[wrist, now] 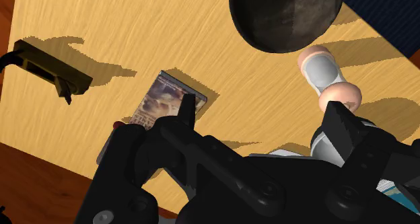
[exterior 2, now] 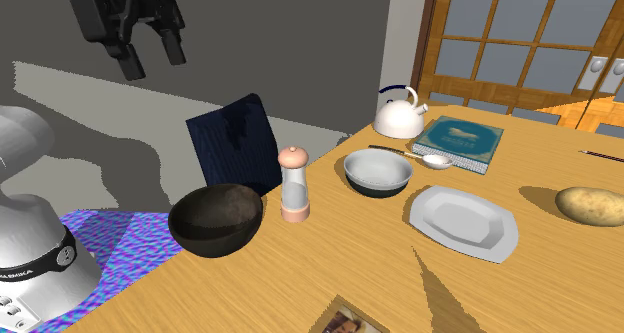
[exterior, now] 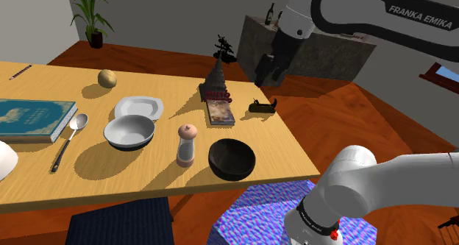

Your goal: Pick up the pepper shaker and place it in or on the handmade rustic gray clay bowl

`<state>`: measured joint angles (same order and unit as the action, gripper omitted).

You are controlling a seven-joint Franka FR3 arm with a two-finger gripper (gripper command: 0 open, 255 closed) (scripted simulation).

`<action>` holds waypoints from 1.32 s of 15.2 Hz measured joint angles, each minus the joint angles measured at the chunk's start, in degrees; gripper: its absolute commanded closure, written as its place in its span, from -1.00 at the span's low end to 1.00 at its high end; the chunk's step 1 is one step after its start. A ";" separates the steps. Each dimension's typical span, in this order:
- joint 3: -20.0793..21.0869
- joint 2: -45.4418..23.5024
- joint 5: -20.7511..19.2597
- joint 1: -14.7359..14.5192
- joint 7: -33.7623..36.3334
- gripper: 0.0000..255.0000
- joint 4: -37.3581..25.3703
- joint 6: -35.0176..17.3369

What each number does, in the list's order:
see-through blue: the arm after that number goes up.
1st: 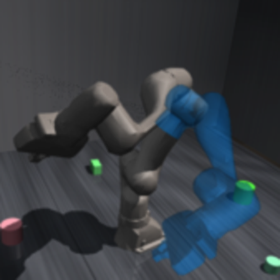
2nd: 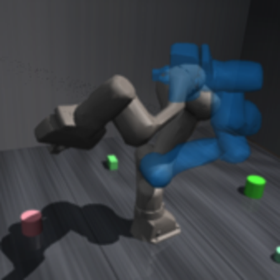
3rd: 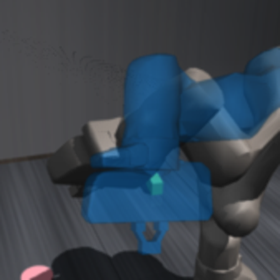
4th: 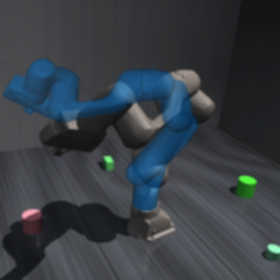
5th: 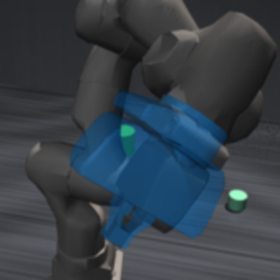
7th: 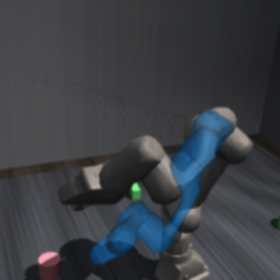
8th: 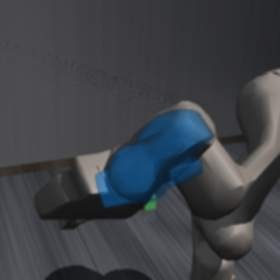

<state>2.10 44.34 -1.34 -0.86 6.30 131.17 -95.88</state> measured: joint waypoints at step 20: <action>5.27 -31.39 9.09 -4.91 4.19 -1.00 -4.36 -21.61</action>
<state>7.36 12.95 7.75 -5.76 10.49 126.81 -117.49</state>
